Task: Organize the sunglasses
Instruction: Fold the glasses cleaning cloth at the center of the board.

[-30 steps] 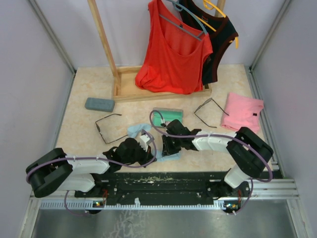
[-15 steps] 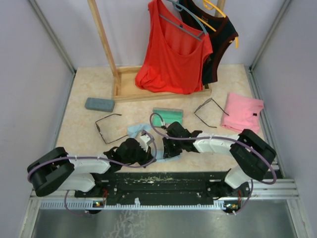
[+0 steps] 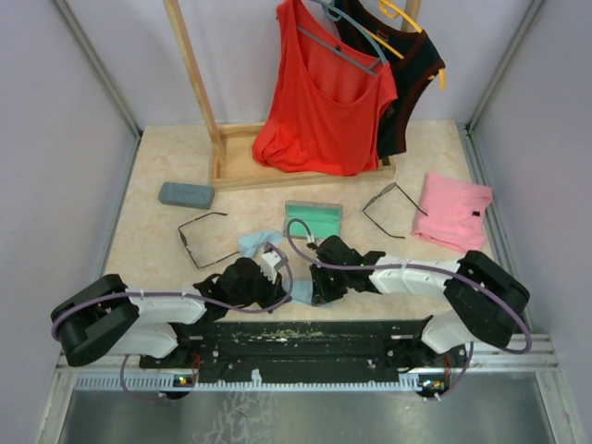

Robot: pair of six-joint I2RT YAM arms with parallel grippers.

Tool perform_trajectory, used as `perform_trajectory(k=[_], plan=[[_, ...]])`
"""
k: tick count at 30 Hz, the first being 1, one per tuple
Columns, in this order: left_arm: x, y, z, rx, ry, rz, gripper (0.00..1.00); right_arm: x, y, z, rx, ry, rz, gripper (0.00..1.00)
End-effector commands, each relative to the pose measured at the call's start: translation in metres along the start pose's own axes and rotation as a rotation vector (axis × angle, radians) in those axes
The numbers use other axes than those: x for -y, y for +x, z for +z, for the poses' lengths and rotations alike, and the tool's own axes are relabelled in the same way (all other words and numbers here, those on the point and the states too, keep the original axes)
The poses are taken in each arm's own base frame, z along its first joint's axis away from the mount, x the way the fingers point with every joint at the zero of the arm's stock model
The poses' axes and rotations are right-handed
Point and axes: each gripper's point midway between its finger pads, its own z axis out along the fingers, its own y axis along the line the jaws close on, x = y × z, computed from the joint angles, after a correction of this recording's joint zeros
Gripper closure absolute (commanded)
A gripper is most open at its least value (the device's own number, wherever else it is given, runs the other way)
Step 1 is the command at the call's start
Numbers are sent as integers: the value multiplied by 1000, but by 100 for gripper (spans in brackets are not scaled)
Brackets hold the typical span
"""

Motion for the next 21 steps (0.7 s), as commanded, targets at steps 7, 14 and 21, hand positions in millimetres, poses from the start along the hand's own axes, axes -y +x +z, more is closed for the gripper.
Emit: perform_trajectory(k=[7, 14, 21], plan=[[8, -35, -14, 117, -7, 5, 65, 16, -50, -59, 370, 144, 48, 77], [-21, -58, -22, 208, -195, -91, 48, 43, -54, -66, 435, 210, 142, 65], [-32, -59, -11, 177, -256, -141, 48, 54, -48, -54, 424, 206, 216, 62]])
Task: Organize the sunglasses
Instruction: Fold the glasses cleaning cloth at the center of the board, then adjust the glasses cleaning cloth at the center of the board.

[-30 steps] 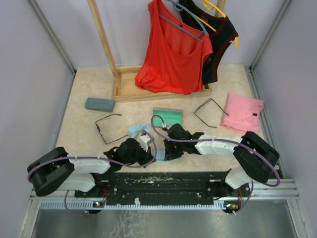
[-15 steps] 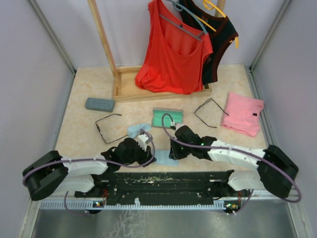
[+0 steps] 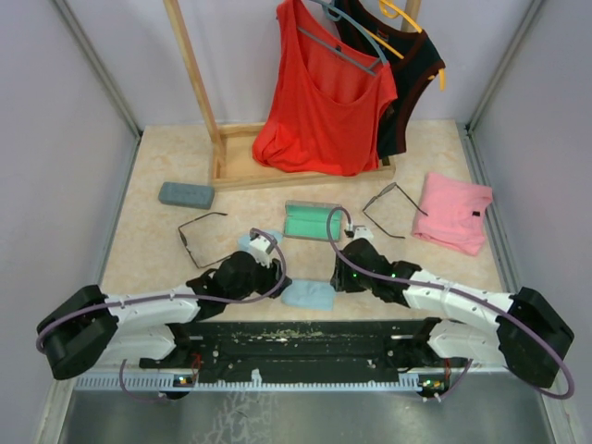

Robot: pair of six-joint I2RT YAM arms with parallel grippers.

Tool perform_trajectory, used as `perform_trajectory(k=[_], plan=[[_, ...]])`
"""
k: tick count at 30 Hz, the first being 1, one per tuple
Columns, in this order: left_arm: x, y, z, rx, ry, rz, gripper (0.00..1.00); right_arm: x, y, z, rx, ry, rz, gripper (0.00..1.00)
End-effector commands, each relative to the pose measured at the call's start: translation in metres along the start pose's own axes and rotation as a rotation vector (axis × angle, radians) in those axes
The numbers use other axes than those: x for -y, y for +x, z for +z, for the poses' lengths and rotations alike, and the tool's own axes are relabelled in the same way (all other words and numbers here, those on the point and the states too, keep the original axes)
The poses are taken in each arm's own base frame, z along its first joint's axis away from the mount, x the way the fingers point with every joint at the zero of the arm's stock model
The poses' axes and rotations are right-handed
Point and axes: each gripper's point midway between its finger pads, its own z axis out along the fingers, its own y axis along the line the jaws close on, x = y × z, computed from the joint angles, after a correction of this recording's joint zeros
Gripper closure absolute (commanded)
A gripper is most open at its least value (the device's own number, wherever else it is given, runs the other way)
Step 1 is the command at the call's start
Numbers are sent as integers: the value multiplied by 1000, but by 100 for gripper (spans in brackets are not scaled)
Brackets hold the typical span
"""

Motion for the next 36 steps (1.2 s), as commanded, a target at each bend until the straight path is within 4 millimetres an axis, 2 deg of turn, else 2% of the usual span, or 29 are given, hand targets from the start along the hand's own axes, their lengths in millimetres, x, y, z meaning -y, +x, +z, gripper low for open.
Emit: perform_trajectory(k=[1, 11, 20, 36], plan=[[-6, -9, 9, 8, -55, -43, 48, -4, -13, 5, 55, -18, 76, 62], [-11, -3, 23, -28, -76, -70, 50, -7, 2, 11, 8, -76, 160, 64], [-10, 6, 22, -58, -54, -72, 50, -10, -1, 22, 5, -86, 172, 65], [-13, 27, 17, -116, -46, -75, 54, -10, -6, 30, 16, -77, 150, 77]])
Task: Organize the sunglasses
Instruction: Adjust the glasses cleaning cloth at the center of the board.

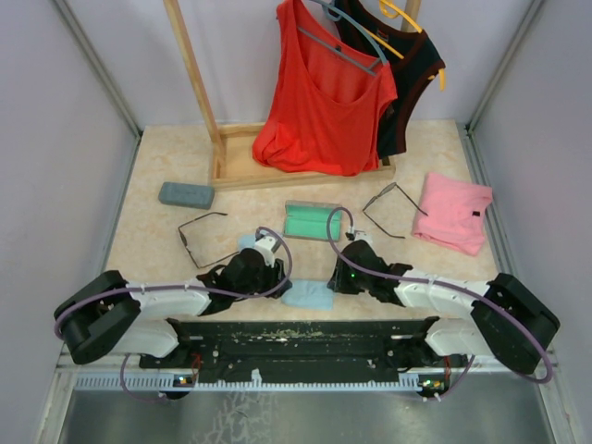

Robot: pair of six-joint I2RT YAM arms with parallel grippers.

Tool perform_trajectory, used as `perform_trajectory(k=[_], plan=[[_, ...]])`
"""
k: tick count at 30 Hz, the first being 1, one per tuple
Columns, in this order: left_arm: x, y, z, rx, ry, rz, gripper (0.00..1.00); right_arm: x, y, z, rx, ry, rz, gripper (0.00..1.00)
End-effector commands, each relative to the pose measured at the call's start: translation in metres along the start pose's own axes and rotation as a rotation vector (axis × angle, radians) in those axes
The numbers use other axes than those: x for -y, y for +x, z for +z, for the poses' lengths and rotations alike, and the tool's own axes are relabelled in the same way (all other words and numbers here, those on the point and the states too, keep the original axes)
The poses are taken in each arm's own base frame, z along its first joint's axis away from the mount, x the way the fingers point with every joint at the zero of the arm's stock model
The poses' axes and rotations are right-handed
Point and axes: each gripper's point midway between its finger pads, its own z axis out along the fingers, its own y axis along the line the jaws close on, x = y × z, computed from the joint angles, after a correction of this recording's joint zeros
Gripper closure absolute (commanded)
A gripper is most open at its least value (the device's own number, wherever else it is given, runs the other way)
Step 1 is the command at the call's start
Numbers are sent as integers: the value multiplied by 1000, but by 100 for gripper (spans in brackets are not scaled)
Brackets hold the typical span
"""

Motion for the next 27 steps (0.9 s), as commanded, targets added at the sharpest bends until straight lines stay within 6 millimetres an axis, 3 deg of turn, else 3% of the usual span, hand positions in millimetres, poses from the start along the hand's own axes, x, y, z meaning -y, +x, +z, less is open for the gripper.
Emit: perform_trajectory(k=[1, 11, 21, 22, 25, 27], plan=[[-1, 5, -1, -8, 8, -13, 54, -14, -21, 1, 61, -39, -3, 79], [0, 1, -1, 4, 10, -15, 67, -13, -29, 3, 82, -30, -6, 100], [2, -7, -1, 24, 7, -12, 68, -17, -42, 1, 119, -36, 2, 100], [2, -7, -1, 22, 7, -13, 68, -17, -43, 1, 119, -38, 0, 99], [1, -6, -1, 21, 8, -15, 68, -21, -44, 1, 117, -49, -4, 82], [1, -6, -1, 20, 10, -14, 69, -21, -43, 0, 111, -53, -8, 76]])
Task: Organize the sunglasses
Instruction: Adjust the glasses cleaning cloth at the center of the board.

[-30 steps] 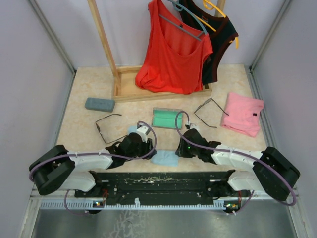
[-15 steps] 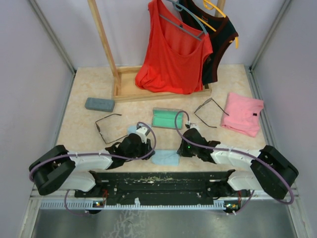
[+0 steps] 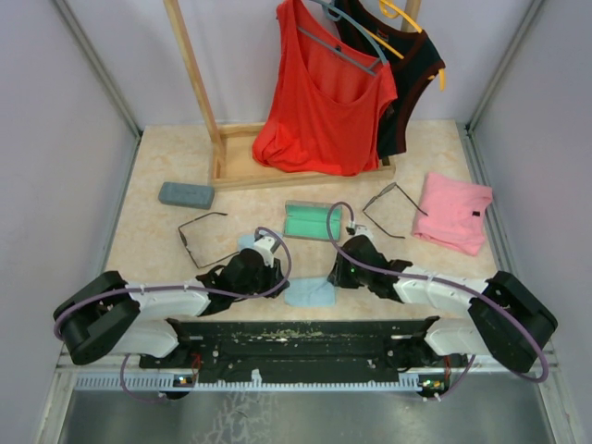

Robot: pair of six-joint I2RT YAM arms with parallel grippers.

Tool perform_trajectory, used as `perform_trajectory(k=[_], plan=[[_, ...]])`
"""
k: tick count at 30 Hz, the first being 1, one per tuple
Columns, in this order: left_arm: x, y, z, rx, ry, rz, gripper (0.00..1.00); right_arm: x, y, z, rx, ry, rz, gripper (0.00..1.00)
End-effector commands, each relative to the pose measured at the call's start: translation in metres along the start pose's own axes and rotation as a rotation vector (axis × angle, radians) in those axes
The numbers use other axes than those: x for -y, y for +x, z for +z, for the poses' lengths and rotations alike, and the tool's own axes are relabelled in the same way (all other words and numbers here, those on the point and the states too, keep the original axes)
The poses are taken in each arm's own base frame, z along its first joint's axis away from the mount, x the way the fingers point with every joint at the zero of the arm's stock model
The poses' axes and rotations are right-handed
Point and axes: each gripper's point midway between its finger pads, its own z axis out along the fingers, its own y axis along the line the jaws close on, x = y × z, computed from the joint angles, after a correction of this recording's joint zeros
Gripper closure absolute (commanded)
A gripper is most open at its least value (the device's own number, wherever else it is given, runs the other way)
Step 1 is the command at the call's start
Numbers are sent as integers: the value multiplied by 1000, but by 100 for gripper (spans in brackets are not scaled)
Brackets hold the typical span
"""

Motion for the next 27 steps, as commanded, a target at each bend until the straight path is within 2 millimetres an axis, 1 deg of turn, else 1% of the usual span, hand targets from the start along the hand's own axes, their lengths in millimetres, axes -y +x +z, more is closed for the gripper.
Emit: perform_trajectory(k=[1, 7, 11, 18, 21, 24, 27], plan=[[3, -8, 0, 22, 13, -6, 69, -21, -27, -3, 70, -60, -4, 75], [3, -7, -1, 21, 14, -7, 69, -16, -20, -5, 44, -49, -9, 76], [2, -7, -1, 20, 13, -6, 70, -13, -12, -5, 20, -50, -16, 79], [3, -6, -1, 19, 17, -7, 71, -11, -5, -4, -10, -47, -24, 81], [3, -6, -1, 18, 17, -6, 71, -8, -3, -4, -18, -37, -28, 81], [3, -6, -1, 19, 19, -6, 71, -5, -2, -4, -20, -25, -36, 78], [3, -7, -1, 20, 19, -7, 71, -3, -4, -5, -13, -13, -42, 78]])
